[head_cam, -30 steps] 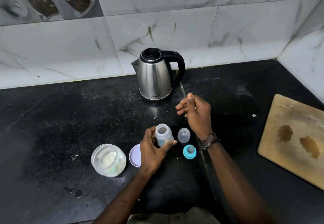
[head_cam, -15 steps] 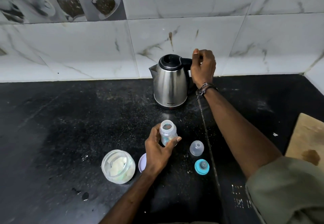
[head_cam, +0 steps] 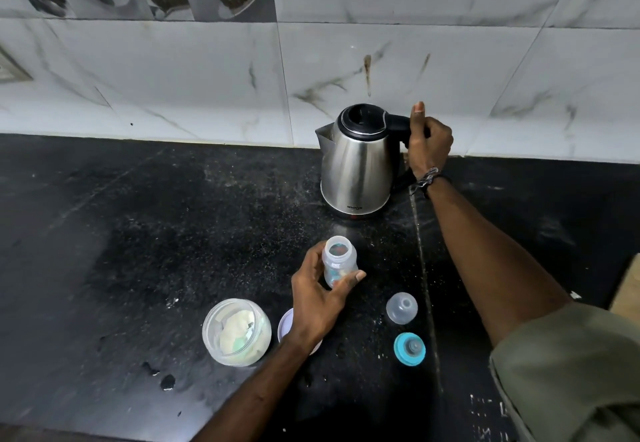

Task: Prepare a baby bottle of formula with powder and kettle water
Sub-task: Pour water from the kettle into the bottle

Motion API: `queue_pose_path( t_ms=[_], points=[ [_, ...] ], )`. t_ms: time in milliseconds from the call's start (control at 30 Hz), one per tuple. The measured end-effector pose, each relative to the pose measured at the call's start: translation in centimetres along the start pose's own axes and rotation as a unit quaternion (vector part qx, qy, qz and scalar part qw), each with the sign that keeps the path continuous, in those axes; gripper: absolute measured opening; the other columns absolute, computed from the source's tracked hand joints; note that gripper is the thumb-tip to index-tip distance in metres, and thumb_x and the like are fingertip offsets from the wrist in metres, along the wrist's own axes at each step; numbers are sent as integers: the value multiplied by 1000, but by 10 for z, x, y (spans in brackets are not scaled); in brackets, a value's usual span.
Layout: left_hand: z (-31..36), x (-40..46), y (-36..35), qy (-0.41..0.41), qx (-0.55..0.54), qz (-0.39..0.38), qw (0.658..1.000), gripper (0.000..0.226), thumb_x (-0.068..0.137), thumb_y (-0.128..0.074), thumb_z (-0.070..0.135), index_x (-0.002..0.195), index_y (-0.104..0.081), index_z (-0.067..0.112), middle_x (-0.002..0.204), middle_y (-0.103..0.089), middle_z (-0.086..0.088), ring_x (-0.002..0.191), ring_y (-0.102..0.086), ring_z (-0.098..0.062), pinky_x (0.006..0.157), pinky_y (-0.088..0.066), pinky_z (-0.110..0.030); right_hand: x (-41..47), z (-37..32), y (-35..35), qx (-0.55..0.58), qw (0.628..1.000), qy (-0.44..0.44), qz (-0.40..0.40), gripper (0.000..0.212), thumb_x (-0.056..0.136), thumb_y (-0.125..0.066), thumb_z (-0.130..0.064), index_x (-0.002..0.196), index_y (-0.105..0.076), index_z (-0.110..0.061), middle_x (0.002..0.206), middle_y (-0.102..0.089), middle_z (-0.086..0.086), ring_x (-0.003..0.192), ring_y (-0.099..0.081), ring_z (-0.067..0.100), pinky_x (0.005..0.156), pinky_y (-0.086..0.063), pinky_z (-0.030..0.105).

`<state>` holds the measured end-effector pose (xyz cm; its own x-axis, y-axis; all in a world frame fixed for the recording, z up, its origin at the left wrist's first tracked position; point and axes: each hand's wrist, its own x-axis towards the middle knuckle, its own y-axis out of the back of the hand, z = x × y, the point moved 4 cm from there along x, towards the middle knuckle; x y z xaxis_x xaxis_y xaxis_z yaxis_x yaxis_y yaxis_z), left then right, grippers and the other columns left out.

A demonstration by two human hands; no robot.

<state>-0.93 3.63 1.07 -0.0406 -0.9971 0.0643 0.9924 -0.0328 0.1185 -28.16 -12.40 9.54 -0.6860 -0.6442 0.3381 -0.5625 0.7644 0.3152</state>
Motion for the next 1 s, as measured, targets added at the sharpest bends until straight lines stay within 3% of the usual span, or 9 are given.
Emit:
queue_pose_path(
  t_ms=[133,233,333,433,633,700,767,867,1000],
  points=[
    [-4,2,1,1,-3,-2,1000,58,74,-94,11,123,-64,17,115,-75,13,107,-72,-10,93,-57,-27,-1,13,-2,75,997,-23,-4,65,96,-51,-56,50,-34,-13,44,-33,-4,40,-38,10,46,-29,27],
    [-8,1,1,6,-5,-4,1000,59,73,-94,13,124,-65,14,114,-75,9,107,-72,-12,94,-58,-32,0,16,-4,100,994,-39,-9,65,97,-54,-52,46,-36,-17,39,-37,-4,32,-47,8,42,-33,22],
    [-8,-1,0,1,0,-4,1000,57,73,-94,20,123,-65,17,113,-76,9,106,-72,-16,93,-59,-39,2,15,-4,95,995,-41,10,69,89,-57,-61,42,-30,-19,39,-29,-6,41,-36,18,47,-28,34],
    [-8,0,1,-3,0,-2,1000,57,73,-94,21,122,-66,19,112,-76,10,106,-72,-16,93,-59,-41,-2,13,-4,85,995,-53,29,67,85,-60,-57,41,-27,-20,37,-23,-11,42,-25,12,51,-23,29],
    [-1,-2,1,-18,-8,-14,1000,57,74,-95,15,121,-65,24,113,-75,12,107,-72,-13,95,-59,-39,-22,9,14,77,994,-59,55,66,82,-63,-58,42,-28,-19,44,-24,1,43,-23,13,47,-21,26],
    [2,-6,3,-31,-9,-20,999,57,74,-95,19,123,-66,24,114,-75,10,109,-72,-16,95,-59,-41,-29,2,25,76,994,-51,57,66,84,-64,-57,43,-29,-19,42,-24,-3,41,-22,9,45,-20,25],
    [8,-11,7,-43,-8,-20,999,57,73,-94,23,123,-66,30,115,-76,9,109,-72,-17,95,-59,-41,-36,-6,38,86,993,-51,66,66,86,-66,-52,42,-28,-20,38,-21,-12,38,-20,6,43,-20,24],
    [13,-19,13,-53,-14,-20,998,57,73,-93,24,120,-66,41,114,-76,8,109,-73,-20,95,-59,-43,-45,-24,61,102,990,-38,89,64,82,-62,-57,44,-27,-19,45,-23,-4,43,-21,8,46,-21,28],
    [14,-30,21,-64,-18,-21,998,62,72,-93,32,128,-66,25,119,-74,2,113,-71,-23,97,-58,-48,-53,-49,92,138,986,-15,97,70,83,-61,-57,44,-34,-5,48,-30,7,49,-29,17,49,-26,38]
  ],
)
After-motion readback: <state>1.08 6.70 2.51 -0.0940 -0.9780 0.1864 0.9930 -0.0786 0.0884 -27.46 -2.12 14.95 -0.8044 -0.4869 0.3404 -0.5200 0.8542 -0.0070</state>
